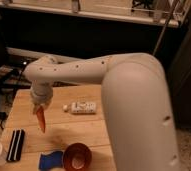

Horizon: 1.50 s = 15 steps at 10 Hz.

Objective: Place the pepper in the ceramic bowl

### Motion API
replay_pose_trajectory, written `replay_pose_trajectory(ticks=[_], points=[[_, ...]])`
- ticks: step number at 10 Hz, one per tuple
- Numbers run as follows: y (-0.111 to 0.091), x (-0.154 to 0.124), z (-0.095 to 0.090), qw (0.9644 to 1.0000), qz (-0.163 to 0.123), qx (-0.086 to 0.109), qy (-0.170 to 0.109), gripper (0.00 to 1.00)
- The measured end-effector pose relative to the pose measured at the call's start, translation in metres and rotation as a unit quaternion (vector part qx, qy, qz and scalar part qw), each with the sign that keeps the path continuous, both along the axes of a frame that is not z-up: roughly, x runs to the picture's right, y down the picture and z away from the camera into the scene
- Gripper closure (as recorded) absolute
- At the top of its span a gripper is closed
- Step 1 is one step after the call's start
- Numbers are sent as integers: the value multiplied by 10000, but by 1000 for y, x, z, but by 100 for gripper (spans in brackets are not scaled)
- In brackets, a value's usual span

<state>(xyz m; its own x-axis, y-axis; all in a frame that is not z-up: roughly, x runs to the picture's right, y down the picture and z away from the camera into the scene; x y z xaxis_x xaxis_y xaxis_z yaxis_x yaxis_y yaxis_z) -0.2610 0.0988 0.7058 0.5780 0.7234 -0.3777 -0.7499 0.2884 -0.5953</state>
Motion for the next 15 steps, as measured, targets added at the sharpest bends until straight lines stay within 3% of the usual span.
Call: replay_pose_trajectory(ticks=[3,5,7,9,11,12,15], points=[[45,43,-27,9976,-183,444,-497,99],[81,76,-32,9956,-347,560,-661,99],[100,104,-30,9953,-373,631,-628,99],[112,127,-31,9919,-501,826,-823,96],[116,129,-36,9866,-534,952,-1214,79],[123,123,-39,9824,-540,910,-1541,67],[135,119,-39,9735,-479,782,-2095,37]])
